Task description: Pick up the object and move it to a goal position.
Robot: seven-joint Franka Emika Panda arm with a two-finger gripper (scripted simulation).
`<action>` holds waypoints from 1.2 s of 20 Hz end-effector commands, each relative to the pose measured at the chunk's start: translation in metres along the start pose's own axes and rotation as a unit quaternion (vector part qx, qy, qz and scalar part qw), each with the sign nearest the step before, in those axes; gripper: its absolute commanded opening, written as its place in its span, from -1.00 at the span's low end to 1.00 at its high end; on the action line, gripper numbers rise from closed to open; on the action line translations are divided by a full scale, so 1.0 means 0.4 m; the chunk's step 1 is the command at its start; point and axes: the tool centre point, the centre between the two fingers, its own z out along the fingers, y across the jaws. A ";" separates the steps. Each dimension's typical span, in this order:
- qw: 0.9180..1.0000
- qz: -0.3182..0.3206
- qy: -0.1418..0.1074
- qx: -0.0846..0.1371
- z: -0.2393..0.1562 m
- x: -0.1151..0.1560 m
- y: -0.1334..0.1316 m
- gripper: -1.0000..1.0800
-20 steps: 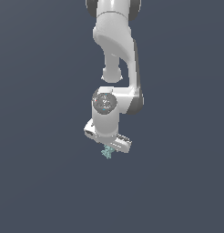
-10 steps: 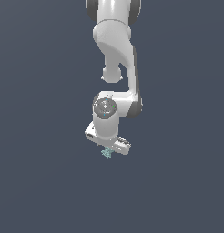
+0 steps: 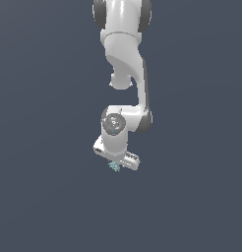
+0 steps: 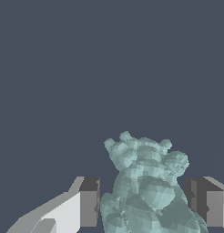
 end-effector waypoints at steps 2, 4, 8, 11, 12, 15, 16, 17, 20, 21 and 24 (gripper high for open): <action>1.000 0.000 0.000 0.000 0.000 0.001 0.000 -1.00; 1.000 0.000 0.000 0.000 0.000 0.001 0.000 -1.00; 1.000 0.000 0.000 0.000 0.000 0.001 0.000 -1.00; 1.000 0.000 0.000 0.000 -0.001 0.001 -0.001 -1.00; 1.000 0.000 0.000 0.000 -0.004 0.001 -0.003 -1.00; 1.000 0.000 0.000 0.000 -0.025 -0.001 -0.016 -1.00; 1.000 0.000 0.000 0.000 -0.035 -0.003 -0.022 -1.00; 1.000 0.000 0.000 0.000 -0.048 -0.004 -0.030 -1.00; 1.000 0.000 0.000 0.000 -0.095 -0.009 -0.059 -1.00; 1.000 0.000 0.000 0.000 -0.114 -0.011 -0.071 -1.00; 1.000 0.000 0.001 0.000 -0.179 -0.017 -0.110 -1.00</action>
